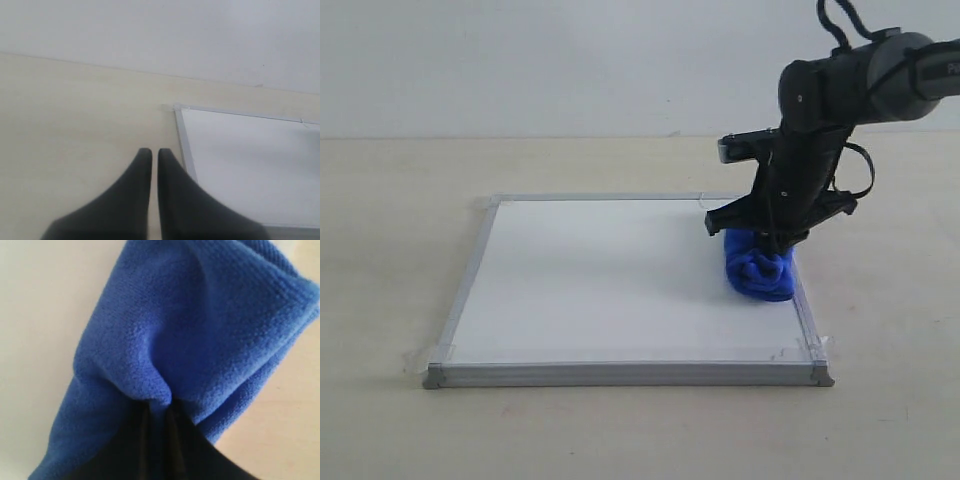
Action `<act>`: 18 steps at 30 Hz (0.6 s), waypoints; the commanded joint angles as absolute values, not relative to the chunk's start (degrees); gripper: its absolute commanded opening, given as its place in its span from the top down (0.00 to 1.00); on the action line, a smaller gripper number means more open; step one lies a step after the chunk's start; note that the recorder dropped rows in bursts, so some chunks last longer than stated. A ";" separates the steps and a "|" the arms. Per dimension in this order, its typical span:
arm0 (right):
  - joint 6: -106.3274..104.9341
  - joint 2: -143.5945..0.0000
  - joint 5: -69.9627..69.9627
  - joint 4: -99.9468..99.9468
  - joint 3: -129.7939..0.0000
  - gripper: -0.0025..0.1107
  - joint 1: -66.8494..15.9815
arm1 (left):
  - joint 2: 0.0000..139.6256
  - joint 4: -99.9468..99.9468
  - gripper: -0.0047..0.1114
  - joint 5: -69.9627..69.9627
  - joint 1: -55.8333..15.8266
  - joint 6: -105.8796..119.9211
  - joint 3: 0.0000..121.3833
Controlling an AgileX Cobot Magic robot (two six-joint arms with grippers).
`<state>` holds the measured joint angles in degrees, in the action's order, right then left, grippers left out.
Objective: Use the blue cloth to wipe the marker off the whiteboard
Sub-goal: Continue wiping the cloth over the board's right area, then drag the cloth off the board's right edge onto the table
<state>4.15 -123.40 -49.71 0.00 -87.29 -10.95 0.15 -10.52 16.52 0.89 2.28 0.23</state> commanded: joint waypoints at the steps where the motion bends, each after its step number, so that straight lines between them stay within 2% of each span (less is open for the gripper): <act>1: 3.94 -124.64 -52.03 1.90 -86.38 0.98 -11.11 | 0.00 -10.38 0.92 16.56 1.06 2.64 0.00; 9: -2.84 -124.64 -48.45 0.32 -86.38 0.98 -21.58 | 0.00 -10.38 0.92 16.56 1.06 2.64 0.00; 18: -8.19 -118.78 -52.18 0.98 -83.54 0.98 -22.88 | 0.00 -10.38 0.92 16.56 1.06 2.64 0.00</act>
